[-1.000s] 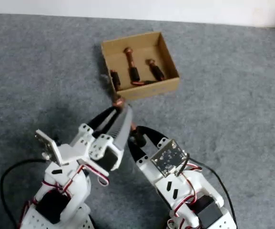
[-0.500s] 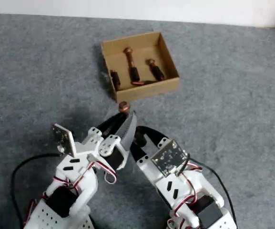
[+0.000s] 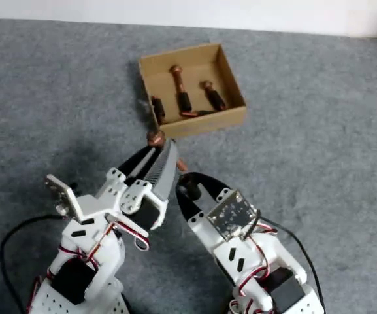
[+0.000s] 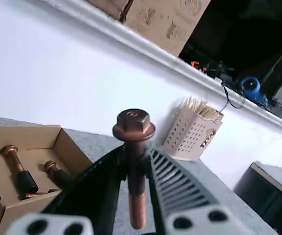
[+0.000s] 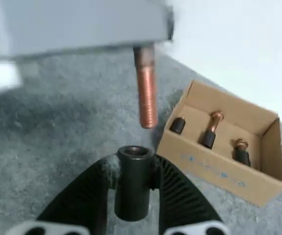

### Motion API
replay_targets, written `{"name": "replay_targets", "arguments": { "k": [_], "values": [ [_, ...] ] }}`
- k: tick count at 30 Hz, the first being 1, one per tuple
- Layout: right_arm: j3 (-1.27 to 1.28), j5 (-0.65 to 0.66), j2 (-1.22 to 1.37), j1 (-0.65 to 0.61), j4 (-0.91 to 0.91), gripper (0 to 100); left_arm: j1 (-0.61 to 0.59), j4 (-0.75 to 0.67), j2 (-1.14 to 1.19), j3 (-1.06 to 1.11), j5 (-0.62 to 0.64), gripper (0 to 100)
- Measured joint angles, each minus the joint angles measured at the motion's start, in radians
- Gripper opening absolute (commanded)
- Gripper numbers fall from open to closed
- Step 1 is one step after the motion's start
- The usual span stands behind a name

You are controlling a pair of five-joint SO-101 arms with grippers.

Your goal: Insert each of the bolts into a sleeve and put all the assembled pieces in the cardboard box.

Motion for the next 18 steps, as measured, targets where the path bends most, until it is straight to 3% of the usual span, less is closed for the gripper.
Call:
{"name": "replay_targets", "arguments": {
  "k": [18],
  "values": [
    [0.000, 0.000, 0.000, 0.008, 0.000, 0.5, 0.037, 0.035, 0.000, 0.025, 0.054, 1]
  ]
}}
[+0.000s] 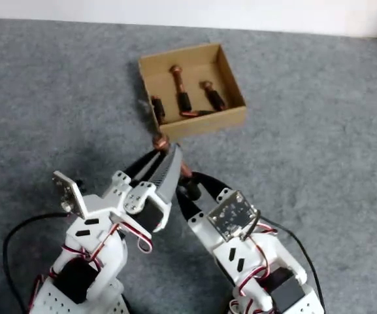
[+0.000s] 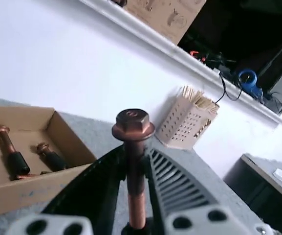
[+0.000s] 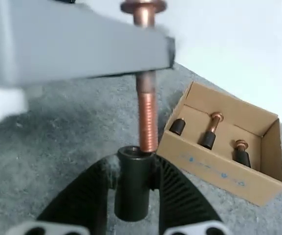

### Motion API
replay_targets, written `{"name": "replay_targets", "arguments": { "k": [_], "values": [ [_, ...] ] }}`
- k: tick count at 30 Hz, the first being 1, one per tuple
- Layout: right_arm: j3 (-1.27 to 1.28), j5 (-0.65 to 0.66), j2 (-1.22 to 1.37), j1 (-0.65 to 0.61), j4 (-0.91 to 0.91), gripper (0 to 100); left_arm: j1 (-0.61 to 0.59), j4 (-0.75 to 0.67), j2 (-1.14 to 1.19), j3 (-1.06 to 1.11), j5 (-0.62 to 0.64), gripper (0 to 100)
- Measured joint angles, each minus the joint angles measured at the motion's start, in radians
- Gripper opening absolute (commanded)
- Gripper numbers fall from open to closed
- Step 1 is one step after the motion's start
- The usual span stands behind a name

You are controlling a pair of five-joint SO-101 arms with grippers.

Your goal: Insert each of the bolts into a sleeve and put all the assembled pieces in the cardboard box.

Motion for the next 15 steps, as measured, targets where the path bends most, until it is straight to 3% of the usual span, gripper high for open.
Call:
{"name": "replay_targets", "arguments": {
  "k": [15],
  "values": [
    [0.000, 0.000, 0.002, 0.037, -0.032, 0.5, 0.041, 0.015, 0.000, 0.041, 0.006, 1]
  ]
}}
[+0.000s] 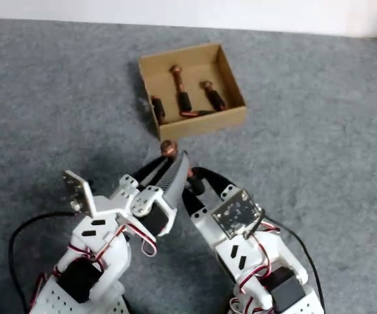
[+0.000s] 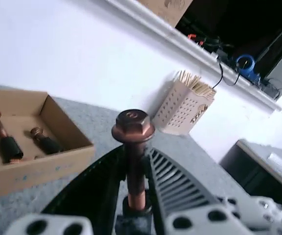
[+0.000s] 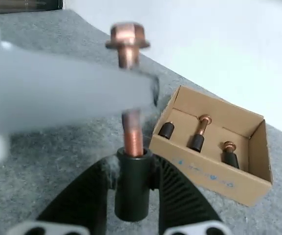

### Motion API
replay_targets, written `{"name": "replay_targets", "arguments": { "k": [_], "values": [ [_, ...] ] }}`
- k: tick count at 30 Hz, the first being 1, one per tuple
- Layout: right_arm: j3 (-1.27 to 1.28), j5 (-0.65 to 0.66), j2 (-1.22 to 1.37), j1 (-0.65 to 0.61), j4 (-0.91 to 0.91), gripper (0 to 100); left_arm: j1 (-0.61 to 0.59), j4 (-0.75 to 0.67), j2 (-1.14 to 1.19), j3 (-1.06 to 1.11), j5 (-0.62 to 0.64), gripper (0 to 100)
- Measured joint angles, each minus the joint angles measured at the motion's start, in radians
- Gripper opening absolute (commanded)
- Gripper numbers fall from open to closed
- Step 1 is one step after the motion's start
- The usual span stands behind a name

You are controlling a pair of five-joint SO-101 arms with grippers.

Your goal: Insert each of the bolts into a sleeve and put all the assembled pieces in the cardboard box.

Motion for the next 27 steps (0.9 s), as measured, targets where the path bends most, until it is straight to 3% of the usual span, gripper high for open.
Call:
{"name": "replay_targets", "arguments": {
  "k": [13, 20, 27],
  "values": [
    [0.021, 0.000, 0.003, 0.003, 0.003, 0.5, 0.089, -0.028, -0.008, 0.158, -0.123, 2],
    [0.021, 0.000, 0.002, 0.006, 0.002, 0.5, 0.074, -0.054, -0.005, 0.161, -0.127, 29],
    [0.021, -0.002, 0.000, 0.006, 0.003, 0.5, 0.052, 0.140, -0.003, 0.057, -0.107, 30]
  ]
}}
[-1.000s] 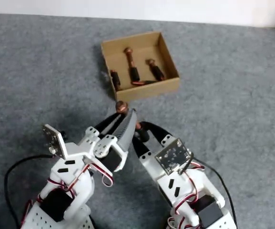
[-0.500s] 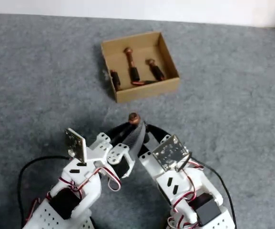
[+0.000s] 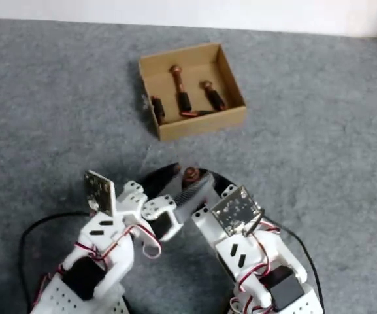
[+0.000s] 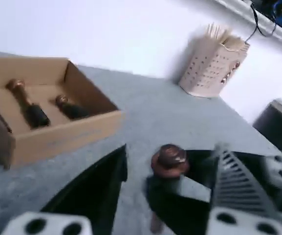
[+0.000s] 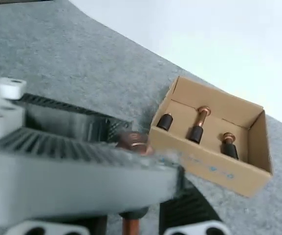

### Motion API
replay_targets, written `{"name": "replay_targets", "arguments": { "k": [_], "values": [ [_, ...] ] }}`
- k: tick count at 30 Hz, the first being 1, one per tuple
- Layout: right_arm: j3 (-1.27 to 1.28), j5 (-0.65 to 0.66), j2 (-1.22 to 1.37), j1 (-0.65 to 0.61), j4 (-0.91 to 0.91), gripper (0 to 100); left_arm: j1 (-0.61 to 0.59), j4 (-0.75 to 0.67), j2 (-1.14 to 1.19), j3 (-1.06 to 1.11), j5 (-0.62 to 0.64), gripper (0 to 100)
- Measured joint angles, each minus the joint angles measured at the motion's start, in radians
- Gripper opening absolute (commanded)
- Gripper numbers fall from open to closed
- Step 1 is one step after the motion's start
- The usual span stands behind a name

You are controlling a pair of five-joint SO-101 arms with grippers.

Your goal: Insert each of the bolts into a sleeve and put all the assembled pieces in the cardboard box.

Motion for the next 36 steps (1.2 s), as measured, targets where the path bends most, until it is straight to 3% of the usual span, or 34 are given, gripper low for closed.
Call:
{"name": "replay_targets", "arguments": {
  "k": [4, 15, 21, 24, 27, 29, 32, 36],
  "values": [
    [-0.002, 0.002, 0.000, -0.002, -0.002, 0.5, 0.009, 0.091, 0.002, -0.074, 0.071, 30],
    [0.046, 0.000, 0.000, -0.002, -0.006, 0.5, -0.117, 0.092, 0.002, -0.144, 0.196, 30],
    [0.071, 0.000, 0.000, -0.002, -0.032, 0.5, -0.302, 0.092, 0.002, -0.143, 0.190, 29],
    [0.071, 0.000, 0.000, -0.002, -0.038, 0.5, -0.390, 0.092, 0.002, -0.109, 0.109, 18],
    [0.075, 0.000, 0.002, -0.002, -0.061, 0.5, -0.404, 0.021, 0.002, -0.044, 0.032, 0],
    [0.094, 0.000, 0.003, -0.002, -0.068, 0.5, -0.404, -0.071, 0.002, 0.018, -0.014, 4],
    [0.100, 0.000, 0.003, -0.002, -0.069, 0.5, -0.402, -0.235, 0.006, 0.101, -0.044, 0],
    [0.101, 0.072, 0.003, 0.000, -0.075, 0.5, -0.454, -0.311, 0.034, 0.104, -0.052, 1]
  ]
}}
